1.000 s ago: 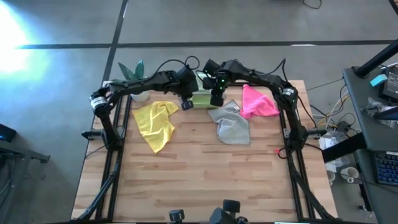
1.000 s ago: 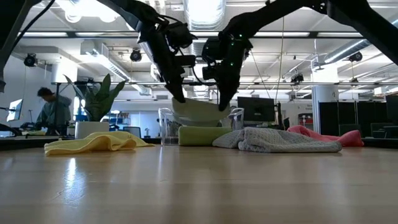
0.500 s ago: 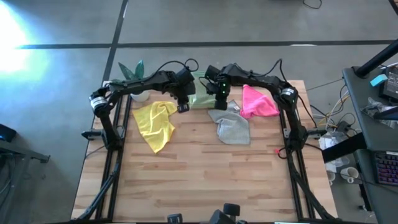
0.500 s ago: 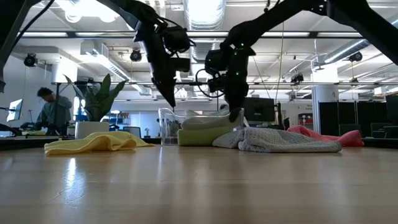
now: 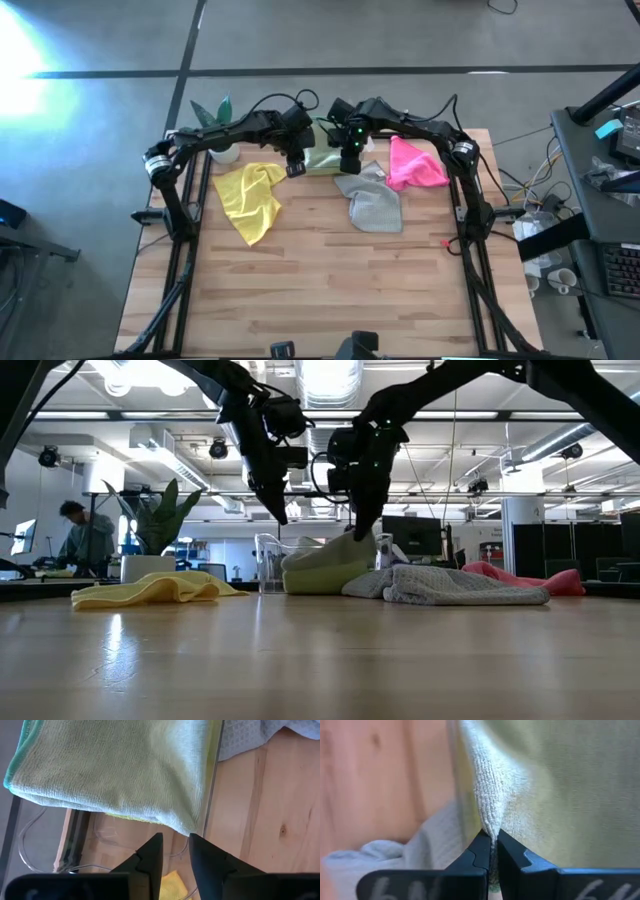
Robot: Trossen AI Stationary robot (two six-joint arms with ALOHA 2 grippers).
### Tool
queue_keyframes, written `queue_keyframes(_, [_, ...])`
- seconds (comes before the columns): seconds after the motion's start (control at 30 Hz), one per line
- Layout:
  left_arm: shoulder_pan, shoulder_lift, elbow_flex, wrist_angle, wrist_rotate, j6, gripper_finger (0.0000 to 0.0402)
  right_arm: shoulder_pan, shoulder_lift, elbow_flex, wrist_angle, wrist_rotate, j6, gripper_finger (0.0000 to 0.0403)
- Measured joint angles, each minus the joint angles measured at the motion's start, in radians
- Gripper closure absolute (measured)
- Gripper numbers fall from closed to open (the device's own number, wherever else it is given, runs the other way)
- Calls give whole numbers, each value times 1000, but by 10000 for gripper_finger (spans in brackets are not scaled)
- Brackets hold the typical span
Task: Fold microfiber towels
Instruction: Put the light green microfiber cloth into the transparent bin, then fold the yellow microfiber cloth
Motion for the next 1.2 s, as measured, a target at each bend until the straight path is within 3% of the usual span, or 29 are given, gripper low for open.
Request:
queue_keyframes(0.37, [4, 0, 0, 1, 1, 3, 322, 2, -1, -11, -19, -9, -39, 390])
queue_keyframes(0.87, [6, -2, 22, 1, -57, 27, 322, -3, -20, -11, -32, -8, -39, 262])
queue_keyframes(1.2, [6, -23, 133, -150, -209, 26, 322, -88, -179, -11, -39, -8, 34, 251])
